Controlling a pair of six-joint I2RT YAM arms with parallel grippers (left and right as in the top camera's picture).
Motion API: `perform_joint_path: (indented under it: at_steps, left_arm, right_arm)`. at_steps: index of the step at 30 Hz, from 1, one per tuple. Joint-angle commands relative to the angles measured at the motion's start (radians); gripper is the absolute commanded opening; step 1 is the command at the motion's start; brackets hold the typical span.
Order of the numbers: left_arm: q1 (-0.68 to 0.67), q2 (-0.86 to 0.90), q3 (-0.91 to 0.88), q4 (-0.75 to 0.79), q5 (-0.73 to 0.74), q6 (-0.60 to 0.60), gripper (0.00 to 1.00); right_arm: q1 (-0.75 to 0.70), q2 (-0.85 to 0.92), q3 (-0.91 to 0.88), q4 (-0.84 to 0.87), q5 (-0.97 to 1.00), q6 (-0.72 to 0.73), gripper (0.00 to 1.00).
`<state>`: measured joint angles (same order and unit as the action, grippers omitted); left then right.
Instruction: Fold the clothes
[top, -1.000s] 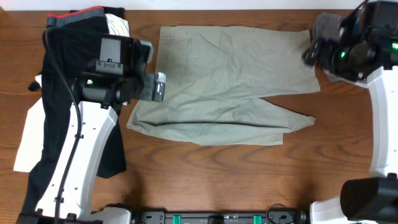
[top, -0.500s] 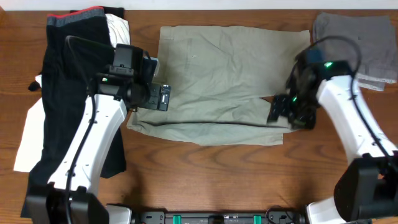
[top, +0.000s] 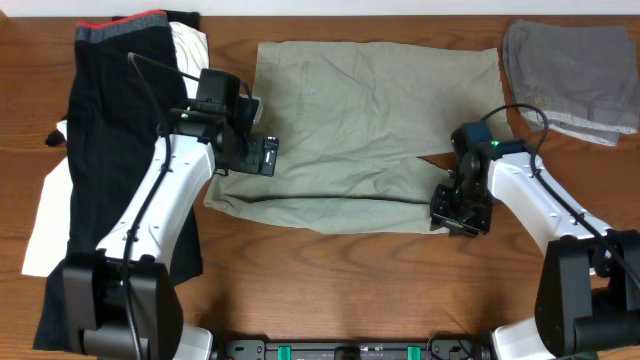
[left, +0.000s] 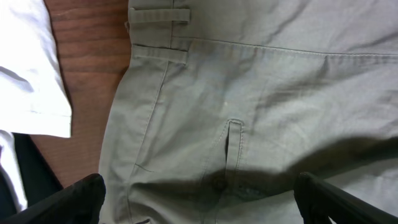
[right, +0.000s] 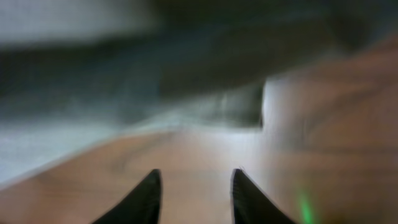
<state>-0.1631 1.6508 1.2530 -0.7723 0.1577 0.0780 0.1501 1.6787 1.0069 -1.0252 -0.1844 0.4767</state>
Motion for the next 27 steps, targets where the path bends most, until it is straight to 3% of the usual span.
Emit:
perform_joint_path:
  at_steps: [1, 9, 18, 27]
  left_arm:
    - [0.001, 0.016, -0.006, 0.01, -0.001, -0.008, 0.98]
    - [0.001, 0.017, -0.006, 0.038, -0.001, -0.008, 0.98]
    - [0.001, 0.017, -0.006, 0.042, -0.001, -0.008, 0.98]
    - [0.001, 0.017, -0.006, 0.042, -0.001, -0.008, 0.98]
  right_arm:
    - [0.008, 0.0, -0.032, 0.057, 0.071, 0.032, 0.29]
    - [0.007, 0.0, -0.047, 0.092, 0.201, 0.019, 0.34]
    - [0.008, 0.001, -0.087, 0.165, 0.19, -0.022, 0.38]
    - [0.008, 0.001, -0.137, 0.192, 0.105, -0.022, 0.31]
